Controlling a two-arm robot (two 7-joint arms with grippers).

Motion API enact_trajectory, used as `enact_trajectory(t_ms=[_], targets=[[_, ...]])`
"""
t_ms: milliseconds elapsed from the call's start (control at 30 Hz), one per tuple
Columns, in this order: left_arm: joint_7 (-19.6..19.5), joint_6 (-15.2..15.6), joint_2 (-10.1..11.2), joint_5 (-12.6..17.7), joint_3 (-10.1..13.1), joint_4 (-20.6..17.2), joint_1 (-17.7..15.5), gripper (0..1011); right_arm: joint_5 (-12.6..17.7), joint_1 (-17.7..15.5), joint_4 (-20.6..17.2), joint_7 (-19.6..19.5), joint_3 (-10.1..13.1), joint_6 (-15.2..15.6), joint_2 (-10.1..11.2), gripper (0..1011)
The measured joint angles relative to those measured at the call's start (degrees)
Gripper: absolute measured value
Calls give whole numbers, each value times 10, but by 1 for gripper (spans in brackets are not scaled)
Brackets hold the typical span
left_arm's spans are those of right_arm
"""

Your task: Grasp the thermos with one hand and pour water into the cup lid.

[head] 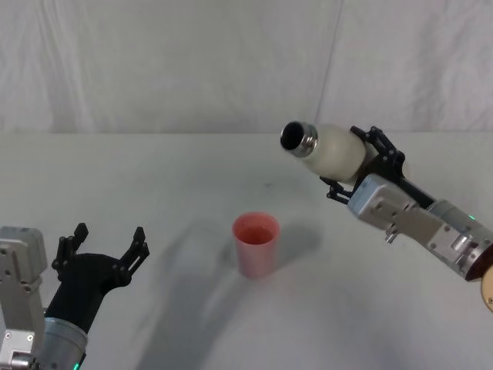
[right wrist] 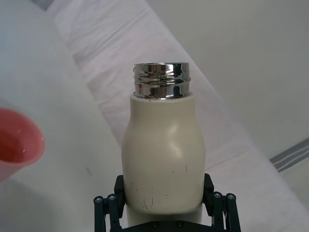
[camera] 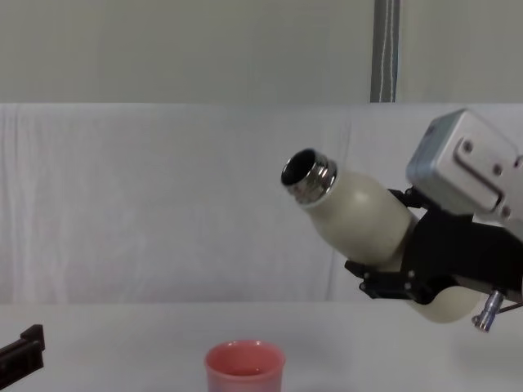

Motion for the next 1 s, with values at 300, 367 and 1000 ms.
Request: enact_trajectory(t_ms=[300, 367, 1000], targets=[[0, 0, 0, 0, 0, 0, 0, 1001, 61, -11, 0, 17, 21, -7, -15, 950], [0, 0, 0, 0, 0, 0, 0, 1001, 71, -13, -1, 19, 25, -8, -17, 950], [0, 0, 0, 0, 0, 0, 0, 1001, 169, -50, -32, 42, 70, 4, -23, 950]])
